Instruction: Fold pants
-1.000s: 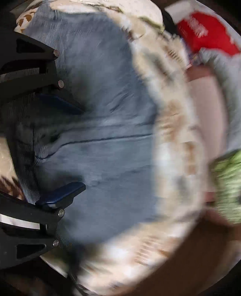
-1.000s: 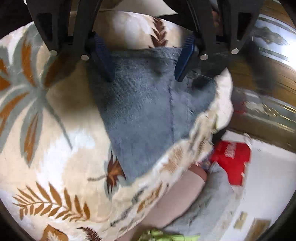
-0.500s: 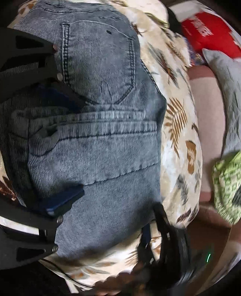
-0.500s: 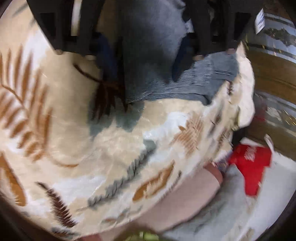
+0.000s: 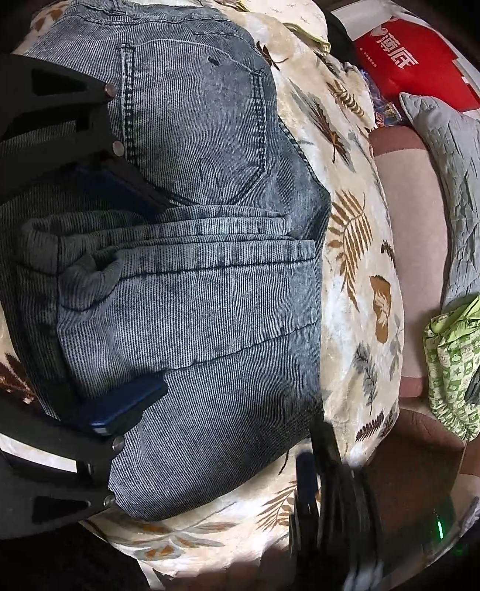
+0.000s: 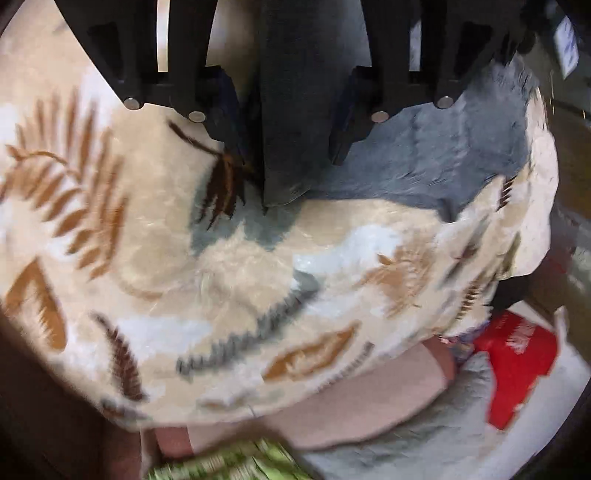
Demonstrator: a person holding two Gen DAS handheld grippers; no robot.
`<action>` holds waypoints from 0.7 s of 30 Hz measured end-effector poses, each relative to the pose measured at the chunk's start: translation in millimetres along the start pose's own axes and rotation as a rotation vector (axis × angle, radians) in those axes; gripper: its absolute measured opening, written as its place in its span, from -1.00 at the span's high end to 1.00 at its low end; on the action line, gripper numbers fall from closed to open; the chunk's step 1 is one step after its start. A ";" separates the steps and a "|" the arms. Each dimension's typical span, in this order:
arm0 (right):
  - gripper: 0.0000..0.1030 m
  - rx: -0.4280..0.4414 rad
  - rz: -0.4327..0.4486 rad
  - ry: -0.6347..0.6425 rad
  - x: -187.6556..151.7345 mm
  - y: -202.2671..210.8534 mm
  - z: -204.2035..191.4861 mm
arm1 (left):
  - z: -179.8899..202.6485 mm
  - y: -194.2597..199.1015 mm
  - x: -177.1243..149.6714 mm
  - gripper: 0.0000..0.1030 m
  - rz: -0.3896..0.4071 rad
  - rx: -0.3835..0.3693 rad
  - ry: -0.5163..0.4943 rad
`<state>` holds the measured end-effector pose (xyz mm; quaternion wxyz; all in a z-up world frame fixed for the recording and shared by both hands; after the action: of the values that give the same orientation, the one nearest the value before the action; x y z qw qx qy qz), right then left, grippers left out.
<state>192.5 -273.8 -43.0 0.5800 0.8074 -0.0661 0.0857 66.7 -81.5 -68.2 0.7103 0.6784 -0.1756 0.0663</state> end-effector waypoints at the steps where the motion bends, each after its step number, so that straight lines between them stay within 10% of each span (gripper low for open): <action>1: 0.06 0.011 0.010 0.012 -7.7 10.3 -4.2 | 0.2 -0.3 0.0 -0.74 0.000 0.002 0.002; 10: 0.05 0.033 -0.051 0.077 -101.0 11.6 -22.1 | 0.5 -0.4 -0.2 -0.74 -0.009 0.007 0.005; 21: -0.21 -0.039 -0.088 0.137 -110.5 -8.9 -31.4 | -1.1 -0.8 1.7 -0.75 -0.023 -0.003 0.008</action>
<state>84.5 -240.5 -65.2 0.6020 0.7903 0.0076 0.1137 68.8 -80.7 -68.4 0.7127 0.6791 -0.1651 0.0606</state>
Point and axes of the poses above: each gripper's, at about its wrist camera, not at the fingertips, and y roughly against the way its jaws point, z to its right, x to its top, the point moved 1 cm from there along -y, roughly the way its jaws point, and after that the axes turned 13 degrees about -z, right-handed, at the moved point
